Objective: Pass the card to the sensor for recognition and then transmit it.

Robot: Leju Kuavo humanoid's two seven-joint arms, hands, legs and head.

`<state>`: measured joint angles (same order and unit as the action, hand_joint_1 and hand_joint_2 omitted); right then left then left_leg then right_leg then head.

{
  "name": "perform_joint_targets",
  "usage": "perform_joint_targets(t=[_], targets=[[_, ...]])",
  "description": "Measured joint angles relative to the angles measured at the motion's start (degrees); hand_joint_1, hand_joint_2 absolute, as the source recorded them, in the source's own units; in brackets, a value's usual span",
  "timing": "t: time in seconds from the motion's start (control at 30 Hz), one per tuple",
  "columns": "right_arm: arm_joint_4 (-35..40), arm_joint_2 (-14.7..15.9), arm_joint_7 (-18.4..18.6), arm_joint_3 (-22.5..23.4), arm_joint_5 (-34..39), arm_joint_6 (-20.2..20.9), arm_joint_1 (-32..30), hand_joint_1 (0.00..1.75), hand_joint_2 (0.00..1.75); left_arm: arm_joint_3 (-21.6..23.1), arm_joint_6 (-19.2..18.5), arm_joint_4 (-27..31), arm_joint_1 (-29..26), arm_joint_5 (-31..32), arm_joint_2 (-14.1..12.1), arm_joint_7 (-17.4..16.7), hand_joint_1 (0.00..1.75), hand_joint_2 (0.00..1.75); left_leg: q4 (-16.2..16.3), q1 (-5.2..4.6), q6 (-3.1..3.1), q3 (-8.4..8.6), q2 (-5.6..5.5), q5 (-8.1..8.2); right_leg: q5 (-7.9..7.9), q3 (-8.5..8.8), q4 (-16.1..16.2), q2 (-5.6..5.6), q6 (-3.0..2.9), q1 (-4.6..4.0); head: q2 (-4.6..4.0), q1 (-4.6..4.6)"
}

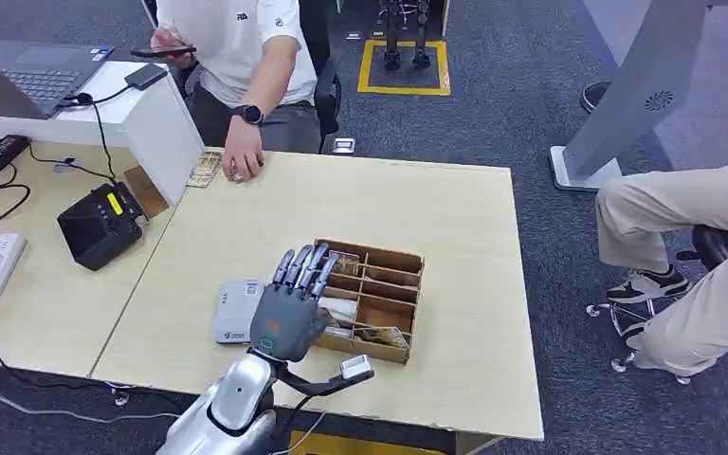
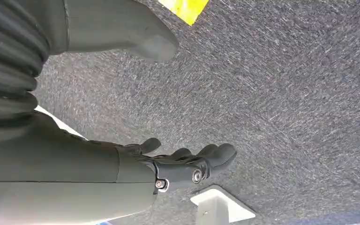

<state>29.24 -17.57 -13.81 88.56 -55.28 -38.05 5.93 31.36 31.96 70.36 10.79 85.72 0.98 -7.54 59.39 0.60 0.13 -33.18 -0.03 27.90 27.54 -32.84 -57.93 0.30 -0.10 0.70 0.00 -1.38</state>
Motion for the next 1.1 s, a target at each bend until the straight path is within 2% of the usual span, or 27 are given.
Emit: perform_joint_targets(t=[0.33, 0.57, 0.67, 0.7, 0.73, 0.77, 0.8, 1.1], targets=[[-0.46, 0.04, -0.29, 0.00, 0.07, 0.00, 0.01, 0.00, 1.75, 0.02, -5.18, -1.29, 1.30, 0.02, -1.03, -0.68, 0.00, 1.75, 0.00, 0.00, 0.00, 0.01, -0.01, 0.00, 0.00, 0.01, 0.00, 0.00, 0.00, 0.00, 0.00, 0.00], [-0.46, 0.04, -0.29, 0.00, 0.07, 0.00, 0.01, 0.00, 1.75, 0.02, -5.93, -1.79, 1.68, 0.04, -1.23, -0.70, 0.00, 1.75, 0.00, 0.00, 0.00, 0.05, 0.00, -0.01, -0.01, 0.04, 0.00, 0.00, 0.00, 0.00, 0.00, 0.00], [-0.46, 0.04, -0.31, 0.00, 0.07, 0.00, 0.01, 0.00, 1.75, 0.02, -4.83, -1.86, 1.67, 0.00, -1.25, -1.81, 0.00, 1.75, 0.00, 0.00, -0.01, 0.07, 0.00, -0.02, -0.02, 0.06, 0.00, 0.00, 0.00, 0.00, 0.00, 0.00], [-0.46, 0.04, -0.33, 0.00, 0.07, 0.00, 0.01, 0.00, 1.75, 0.02, -4.53, -1.86, 1.68, 0.00, -1.25, -1.92, 0.26, 1.75, 0.00, 0.01, -0.02, 0.08, 0.00, -0.02, -0.02, 0.07, 0.00, 0.00, 0.00, 0.00, 0.00, 0.00], [-0.46, 0.04, -0.35, 0.00, 0.07, 0.00, 0.01, 0.00, 1.75, 0.02, -4.13, -1.86, 1.66, 0.00, -1.27, -1.99, 0.65, 1.75, 0.00, 0.01, -0.02, 0.07, 0.00, -0.02, -0.02, 0.07, 0.00, 0.00, 0.00, 0.00, 0.00, 0.00], [-0.46, 0.04, -0.37, 0.00, 0.07, 0.00, 0.01, 0.00, 1.75, 0.02, -3.72, -1.86, 1.59, 0.00, -1.31, -2.03, 1.54, 1.75, 0.00, 0.01, -0.02, 0.07, 0.00, -0.02, -0.02, 0.07, 0.00, 0.00, 0.00, 0.00, 0.00, 0.00], [-0.48, 0.04, -0.44, 0.00, 0.04, 0.00, 0.01, 0.00, 1.75, 0.02, -3.61, -1.88, 1.44, 0.00, -1.36, -2.03, 1.75, 1.75, 0.00, 0.01, -0.02, 0.07, 0.00, -0.02, -0.02, 0.06, 0.00, 0.00, 0.00, 0.00, 0.00, 0.00], [-0.55, 0.04, -0.90, 0.00, -0.04, 0.00, 0.01, 0.00, 1.75, 0.02, -2.01, -1.88, 0.76, 0.02, -1.82, -1.31, 1.75, 1.75, 0.00, 0.00, 0.00, 0.02, 0.00, -0.03, -0.01, 0.04, 0.00, 0.00, 0.00, 0.00, 0.00, 0.00]])
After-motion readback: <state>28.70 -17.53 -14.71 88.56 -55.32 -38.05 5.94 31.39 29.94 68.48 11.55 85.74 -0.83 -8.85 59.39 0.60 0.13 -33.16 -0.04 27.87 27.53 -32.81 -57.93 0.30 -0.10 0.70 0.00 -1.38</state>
